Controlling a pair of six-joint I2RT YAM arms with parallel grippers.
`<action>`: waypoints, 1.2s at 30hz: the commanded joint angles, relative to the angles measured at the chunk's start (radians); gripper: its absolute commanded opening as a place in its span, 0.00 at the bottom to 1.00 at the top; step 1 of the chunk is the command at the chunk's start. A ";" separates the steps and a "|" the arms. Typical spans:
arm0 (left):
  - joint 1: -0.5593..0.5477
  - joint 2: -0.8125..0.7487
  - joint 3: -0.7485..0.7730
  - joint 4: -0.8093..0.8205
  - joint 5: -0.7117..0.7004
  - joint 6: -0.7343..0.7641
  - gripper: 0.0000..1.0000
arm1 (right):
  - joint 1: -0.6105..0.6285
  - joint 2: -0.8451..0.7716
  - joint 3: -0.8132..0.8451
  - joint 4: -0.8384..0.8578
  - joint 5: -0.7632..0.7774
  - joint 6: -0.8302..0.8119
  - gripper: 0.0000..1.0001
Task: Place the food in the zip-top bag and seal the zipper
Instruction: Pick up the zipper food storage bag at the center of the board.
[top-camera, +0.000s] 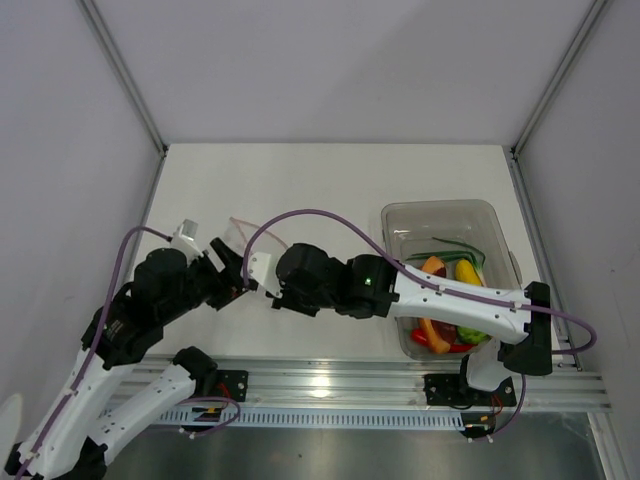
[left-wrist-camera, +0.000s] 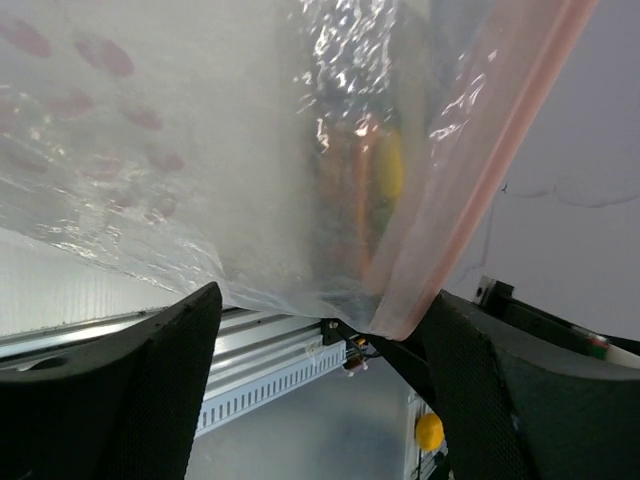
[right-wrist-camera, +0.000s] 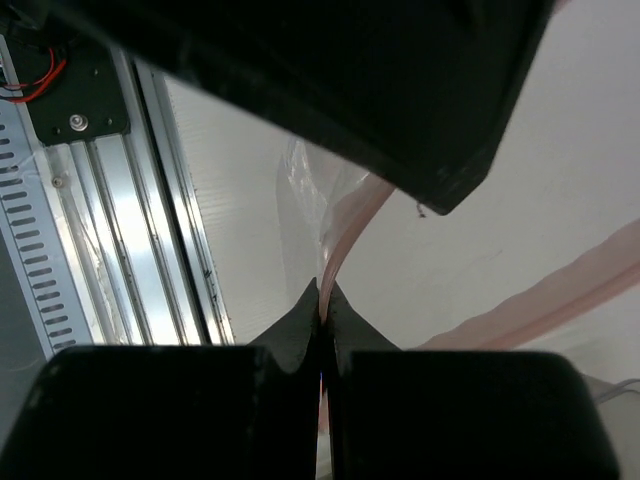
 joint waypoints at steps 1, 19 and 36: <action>-0.042 0.007 -0.022 0.019 -0.061 -0.009 0.79 | 0.020 -0.010 0.032 0.039 0.057 0.046 0.00; -0.085 -0.039 -0.116 0.148 -0.079 0.006 0.30 | 0.104 -0.041 0.021 0.087 0.080 0.184 0.00; -0.088 -0.121 -0.154 0.185 -0.038 0.092 0.01 | 0.097 -0.126 -0.025 0.044 0.282 0.521 0.76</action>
